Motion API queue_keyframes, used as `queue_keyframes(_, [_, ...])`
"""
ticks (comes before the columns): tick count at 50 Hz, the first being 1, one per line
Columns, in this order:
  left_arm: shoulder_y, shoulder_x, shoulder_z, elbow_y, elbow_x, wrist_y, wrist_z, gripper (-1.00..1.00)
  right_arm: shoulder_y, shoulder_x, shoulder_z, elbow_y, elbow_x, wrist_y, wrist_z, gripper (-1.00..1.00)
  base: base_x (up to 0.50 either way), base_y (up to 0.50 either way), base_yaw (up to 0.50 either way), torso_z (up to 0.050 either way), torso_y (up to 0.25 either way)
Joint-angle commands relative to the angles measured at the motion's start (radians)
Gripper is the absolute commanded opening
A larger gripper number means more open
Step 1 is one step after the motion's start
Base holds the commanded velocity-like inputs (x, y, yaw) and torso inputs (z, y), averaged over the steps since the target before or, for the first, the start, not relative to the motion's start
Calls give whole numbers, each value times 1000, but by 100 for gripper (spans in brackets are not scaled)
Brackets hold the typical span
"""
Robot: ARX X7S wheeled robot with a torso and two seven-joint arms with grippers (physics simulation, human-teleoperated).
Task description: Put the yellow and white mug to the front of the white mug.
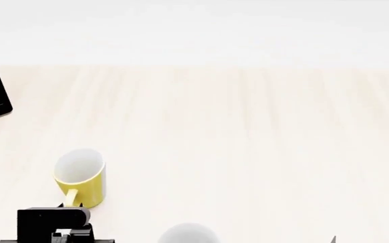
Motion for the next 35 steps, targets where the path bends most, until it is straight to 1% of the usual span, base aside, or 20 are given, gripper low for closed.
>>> queue_keyframes(1, [-17, -2, 3, -35, -16, 8, 4, -100, 1, 4, -4, 3, 3, -1, 5, 100, 0, 0, 0, 0, 0])
queue_keyframes(12, [-17, -12, 8, -27, -40, 9, 26, -100, 9, 8, -14, 12, 2, 1, 7, 100, 0, 0, 0, 0, 0])
queue_keyframes(17, [-32, -22, 10, -47, -54, 23, 58, -100, 6, 11, -13, 10, 6, -1, 8, 100, 0, 0, 0, 0, 0])
queue_keyframes(19, [-53, -30, 15, -73, -64, 46, 102, -100, 5, 11, -13, 8, 7, -1, 9, 100, 0, 0, 0, 0, 0])
queue_keyframes(20, [-61, -35, 22, -82, -64, 71, 129, -100, 4, 12, -14, 7, 7, -2, 9, 100, 0, 0, 0, 0, 0])
queue_keyframes(21, [-79, -47, 45, -107, -46, 145, 184, -100, 4, 12, -14, 7, 7, -2, 9, 100, 0, 0, 0, 0, 0])
queue_keyframes(22, [-125, -52, 39, -163, -86, 128, 254, -100, 3, 12, -12, 7, 8, -2, 10, 100, 0, 0, 0, 0, 0])
queue_keyframes(24, [-175, -55, 35, -231, -100, 142, 299, -100, 3, 13, -13, 7, 9, -3, 11, 100, 0, 0, 0, 0, 0])
queue_keyframes(25, [-220, -55, 20, -293, -139, 146, 368, -100, 3, 13, -13, 7, 9, -3, 11, 100, 0, 0, 0, 0, 0])
queue_keyframes(26, [-243, -57, 41, -348, -82, 213, 343, -100, 3, 13, -13, 7, 9, -3, 11, 100, 0, 0, 0, 0, 0])
queue_keyframes(27, [-261, -55, 44, -381, -78, 224, 353, -100, 8, 12, -18, 11, 6, -2, 11, 100, 0, 0, 0, 0, 0])
queue_keyframes(28, [-293, -57, 32, -401, -134, 194, 445, -100, 10, 12, -20, 16, 4, -2, 12, 100, 0, 0, 0, 0, 0])
queue_keyframes(30, [-323, -61, 32, -421, -159, 185, 511, -100, 11, 12, -22, 19, 4, -2, 11, 100, 0, 0, 0, 0, 0])
queue_keyframes(31, [-350, -63, 39, -438, -184, 171, 591, -100, 10, 12, -22, 17, 4, -2, 12, 100, 0, 0, 0, 0, 0])
queue_keyframes(32, [-355, -66, 44, -431, -198, 167, 639, -100, 9, 13, -23, 15, 3, -1, 13, 100, 0, 0, 0, 0, 0])
queue_keyframes(33, [-360, -71, 44, -417, -230, 128, 688, -100, 8, 13, -21, 14, 4, -1, 14, 100, 0, 0, 0, 0, 0])
queue_keyframes(34, [-361, -78, 63, -393, -229, 127, 735, -100, 8, 14, -20, 14, 5, -1, 15, 100, 0, 0, 0, 0, 0])
queue_keyframes(35, [-360, -85, 59, -354, -277, 67, 787, -100, 8, 14, -21, 16, 6, -2, 15, 100, 0, 0, 0, 0, 0])
